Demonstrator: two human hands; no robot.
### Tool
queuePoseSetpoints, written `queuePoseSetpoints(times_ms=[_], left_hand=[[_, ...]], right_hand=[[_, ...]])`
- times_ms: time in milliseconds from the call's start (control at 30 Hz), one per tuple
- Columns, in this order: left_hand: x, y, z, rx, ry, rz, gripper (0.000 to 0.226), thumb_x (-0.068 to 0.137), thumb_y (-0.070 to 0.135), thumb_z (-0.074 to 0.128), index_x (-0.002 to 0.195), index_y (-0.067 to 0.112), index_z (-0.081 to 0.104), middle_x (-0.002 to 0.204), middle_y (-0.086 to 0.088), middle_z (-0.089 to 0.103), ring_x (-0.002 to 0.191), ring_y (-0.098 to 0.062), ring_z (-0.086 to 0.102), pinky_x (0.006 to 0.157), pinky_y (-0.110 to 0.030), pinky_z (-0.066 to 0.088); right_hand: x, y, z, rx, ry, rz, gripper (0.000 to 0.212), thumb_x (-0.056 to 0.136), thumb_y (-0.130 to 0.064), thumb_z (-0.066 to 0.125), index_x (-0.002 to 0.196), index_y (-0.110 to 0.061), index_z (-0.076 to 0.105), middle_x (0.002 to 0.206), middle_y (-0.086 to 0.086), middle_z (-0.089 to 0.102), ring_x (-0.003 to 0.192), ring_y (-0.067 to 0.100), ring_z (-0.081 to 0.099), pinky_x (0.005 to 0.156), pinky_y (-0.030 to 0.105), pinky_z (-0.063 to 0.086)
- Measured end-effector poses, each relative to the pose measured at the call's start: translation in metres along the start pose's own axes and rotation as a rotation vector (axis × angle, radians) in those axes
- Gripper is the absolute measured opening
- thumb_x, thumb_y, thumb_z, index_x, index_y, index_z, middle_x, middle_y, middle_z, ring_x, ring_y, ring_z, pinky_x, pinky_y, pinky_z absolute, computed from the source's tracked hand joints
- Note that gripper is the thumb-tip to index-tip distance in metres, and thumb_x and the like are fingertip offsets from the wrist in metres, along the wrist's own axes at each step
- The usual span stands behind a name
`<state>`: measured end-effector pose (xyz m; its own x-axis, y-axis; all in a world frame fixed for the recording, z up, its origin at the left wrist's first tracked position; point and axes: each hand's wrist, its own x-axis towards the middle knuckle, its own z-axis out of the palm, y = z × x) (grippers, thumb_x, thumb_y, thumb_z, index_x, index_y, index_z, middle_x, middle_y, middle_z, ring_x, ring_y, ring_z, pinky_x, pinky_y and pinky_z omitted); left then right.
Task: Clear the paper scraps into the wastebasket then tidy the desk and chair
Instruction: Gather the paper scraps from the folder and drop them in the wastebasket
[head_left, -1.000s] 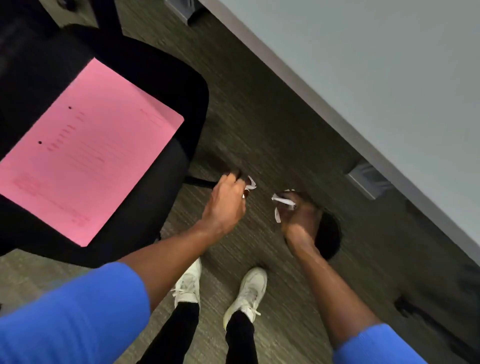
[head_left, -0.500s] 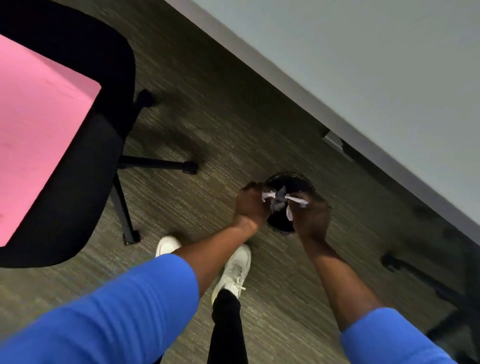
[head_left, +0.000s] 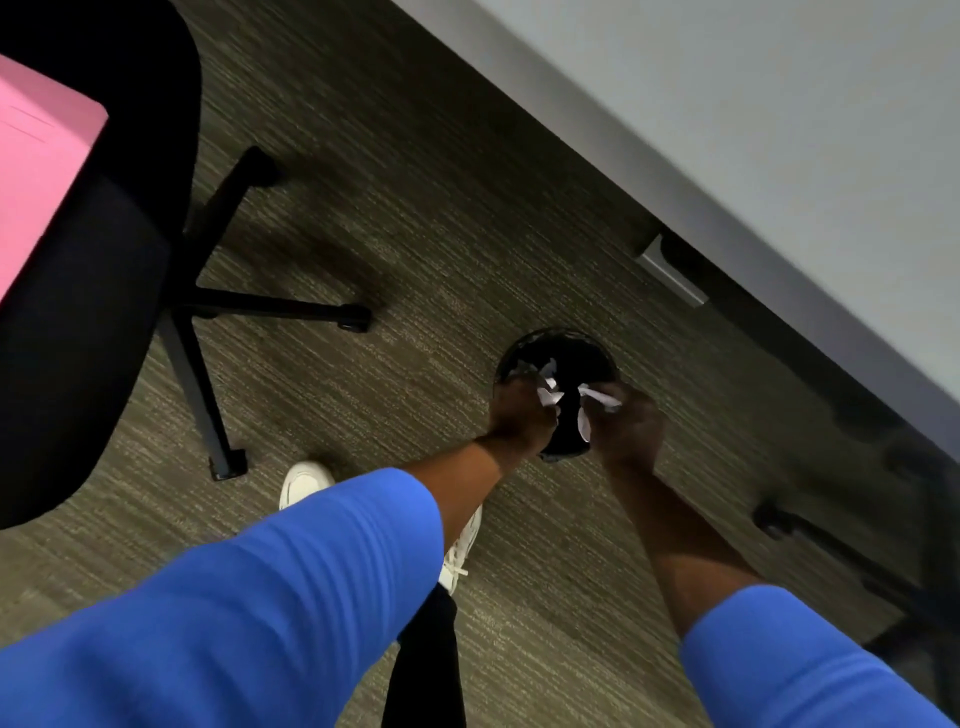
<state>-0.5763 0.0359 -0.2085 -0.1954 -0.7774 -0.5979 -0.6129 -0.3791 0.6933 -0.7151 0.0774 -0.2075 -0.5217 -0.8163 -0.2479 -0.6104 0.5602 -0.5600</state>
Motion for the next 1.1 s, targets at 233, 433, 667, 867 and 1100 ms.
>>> queuePoseSetpoints(times_ms=[233, 433, 667, 867, 1100], left_hand=[[0.008, -0.009, 0.009, -0.041, -0.088, -0.041, 0.052, 0.097, 0.013, 0.072, 0.145, 0.0, 0.056, 0.144, -0.017, 0.065, 0.138, -0.031, 0.06, 0.115, -0.039, 0.047], [0.008, -0.014, 0.01, -0.016, -0.161, -0.051, 0.054, 0.096, 0.004, 0.068, 0.147, 0.0, 0.052, 0.145, -0.023, 0.061, 0.136, -0.038, 0.059, 0.115, -0.045, 0.048], [0.011, -0.013, 0.013, 0.037, -0.173, -0.017, 0.055, 0.098, 0.011, 0.067, 0.15, 0.003, 0.05, 0.154, -0.017, 0.055, 0.146, -0.032, 0.05, 0.115, -0.024, 0.039], [0.004, -0.013, 0.004, 0.111, -0.151, 0.01, 0.036, 0.103, 0.022, 0.062, 0.136, 0.007, 0.067, 0.146, -0.015, 0.064, 0.14, -0.031, 0.057, 0.114, -0.036, 0.046], [-0.013, -0.014, -0.04, 0.085, -0.043, -0.013, 0.028, 0.101, 0.024, 0.064, 0.121, 0.012, 0.079, 0.134, -0.013, 0.074, 0.126, -0.032, 0.068, 0.104, -0.036, 0.053]], right_hand=[[0.005, 0.008, 0.009, 0.056, -0.025, -0.016, 0.024, 0.089, -0.011, 0.082, 0.113, -0.009, 0.082, 0.111, 0.012, 0.082, 0.102, 0.029, 0.079, 0.092, 0.039, 0.062], [0.007, 0.01, 0.009, 0.078, -0.04, 0.095, 0.026, 0.093, -0.018, 0.079, 0.119, -0.013, 0.081, 0.115, 0.018, 0.078, 0.105, 0.033, 0.075, 0.088, 0.038, 0.061], [0.007, 0.006, 0.004, 0.022, -0.056, 0.056, 0.025, 0.094, -0.014, 0.076, 0.119, -0.013, 0.081, 0.114, 0.013, 0.081, 0.104, 0.029, 0.077, 0.085, 0.029, 0.056], [-0.003, -0.001, 0.003, -0.014, -0.057, 0.056, 0.023, 0.095, -0.012, 0.073, 0.118, -0.013, 0.08, 0.115, 0.012, 0.08, 0.101, 0.028, 0.077, 0.087, 0.039, 0.062], [-0.035, -0.036, 0.019, 0.108, -0.022, 0.072, 0.02, 0.092, -0.005, 0.076, 0.113, -0.004, 0.077, 0.111, 0.015, 0.08, 0.095, 0.035, 0.077, 0.086, 0.045, 0.062]])
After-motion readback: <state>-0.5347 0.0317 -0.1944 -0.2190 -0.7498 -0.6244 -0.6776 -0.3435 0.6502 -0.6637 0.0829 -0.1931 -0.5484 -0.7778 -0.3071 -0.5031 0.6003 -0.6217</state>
